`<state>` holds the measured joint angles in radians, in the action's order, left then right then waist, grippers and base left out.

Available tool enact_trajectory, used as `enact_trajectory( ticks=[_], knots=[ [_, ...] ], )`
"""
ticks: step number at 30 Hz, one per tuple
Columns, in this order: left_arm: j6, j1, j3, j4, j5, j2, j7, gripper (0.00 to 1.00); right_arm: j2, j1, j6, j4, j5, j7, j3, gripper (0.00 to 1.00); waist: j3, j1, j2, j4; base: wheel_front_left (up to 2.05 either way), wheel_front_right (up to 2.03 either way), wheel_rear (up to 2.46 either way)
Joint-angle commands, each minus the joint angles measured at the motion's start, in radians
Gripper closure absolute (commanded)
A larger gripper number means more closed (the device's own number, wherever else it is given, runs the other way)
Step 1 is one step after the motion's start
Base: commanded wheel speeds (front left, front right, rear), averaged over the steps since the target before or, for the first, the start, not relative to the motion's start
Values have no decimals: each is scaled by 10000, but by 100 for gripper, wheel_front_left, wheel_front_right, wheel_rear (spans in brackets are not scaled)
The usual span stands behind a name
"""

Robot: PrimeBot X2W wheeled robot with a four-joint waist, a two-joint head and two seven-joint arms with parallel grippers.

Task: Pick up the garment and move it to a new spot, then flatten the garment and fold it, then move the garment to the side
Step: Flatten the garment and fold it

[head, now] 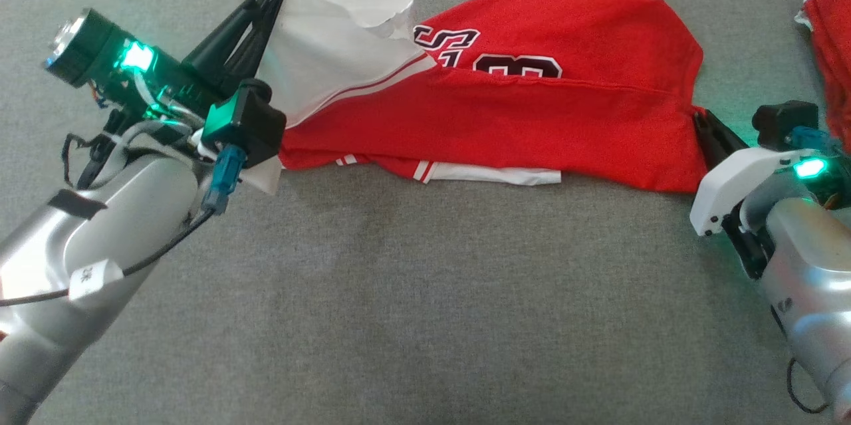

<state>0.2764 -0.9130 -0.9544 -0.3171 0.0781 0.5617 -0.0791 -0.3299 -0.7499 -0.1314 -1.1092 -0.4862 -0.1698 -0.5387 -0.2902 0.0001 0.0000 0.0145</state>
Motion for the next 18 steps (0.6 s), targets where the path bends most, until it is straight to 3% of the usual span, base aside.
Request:
enact_trajectory(
  ticks=[1, 9, 18],
  knots=[
    [135, -241, 425, 258, 55, 513, 29, 100, -185, 71, 7, 39, -152, 18, -291, 100, 100, -1, 0, 7, 0, 0, 0],
    [294, 37, 387, 325, 54, 872, -364, 100, -619, -155, 7, 342, -603, -550, -863, 100, 1033, -1, 0, -115, 0, 0, 0],
    [-78, -368, 1032, 896, 867, 1347, -1027, 100, -1921, -878, 7, 2114, -584, -909, -634, 100, 2455, -1, 0, -154, 0, 0, 0]
  ],
)
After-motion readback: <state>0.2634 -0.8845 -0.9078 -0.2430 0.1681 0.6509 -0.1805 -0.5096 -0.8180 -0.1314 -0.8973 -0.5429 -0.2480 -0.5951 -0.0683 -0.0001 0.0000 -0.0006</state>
